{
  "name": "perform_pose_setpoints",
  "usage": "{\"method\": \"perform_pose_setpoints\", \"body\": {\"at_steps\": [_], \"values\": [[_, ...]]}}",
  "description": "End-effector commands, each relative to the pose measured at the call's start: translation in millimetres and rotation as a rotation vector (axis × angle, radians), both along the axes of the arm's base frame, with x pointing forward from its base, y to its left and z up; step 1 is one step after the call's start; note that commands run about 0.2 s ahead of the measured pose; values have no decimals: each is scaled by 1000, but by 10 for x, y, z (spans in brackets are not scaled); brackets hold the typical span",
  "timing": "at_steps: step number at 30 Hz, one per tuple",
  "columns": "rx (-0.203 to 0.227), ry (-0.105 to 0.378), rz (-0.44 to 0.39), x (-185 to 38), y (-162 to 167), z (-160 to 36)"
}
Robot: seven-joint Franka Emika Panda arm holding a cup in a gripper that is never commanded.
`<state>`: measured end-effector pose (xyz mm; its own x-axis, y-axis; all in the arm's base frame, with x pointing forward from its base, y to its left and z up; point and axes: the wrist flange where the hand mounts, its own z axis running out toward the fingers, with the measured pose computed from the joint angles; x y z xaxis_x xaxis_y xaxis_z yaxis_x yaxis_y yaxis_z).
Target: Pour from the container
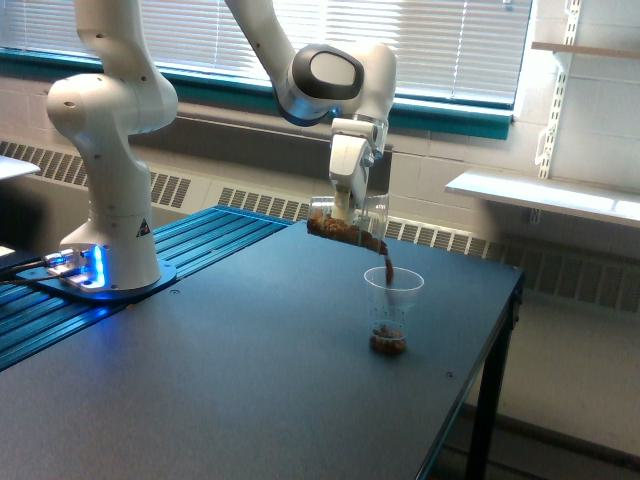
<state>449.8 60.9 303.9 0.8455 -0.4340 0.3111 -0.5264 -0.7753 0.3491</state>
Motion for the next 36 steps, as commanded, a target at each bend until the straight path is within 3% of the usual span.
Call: {"method": "perform_pose_setpoints", "body": {"at_steps": [1,36], "values": [[-20,14,24,22,56,-1],[-67,71,29,115,75,-3]]}}
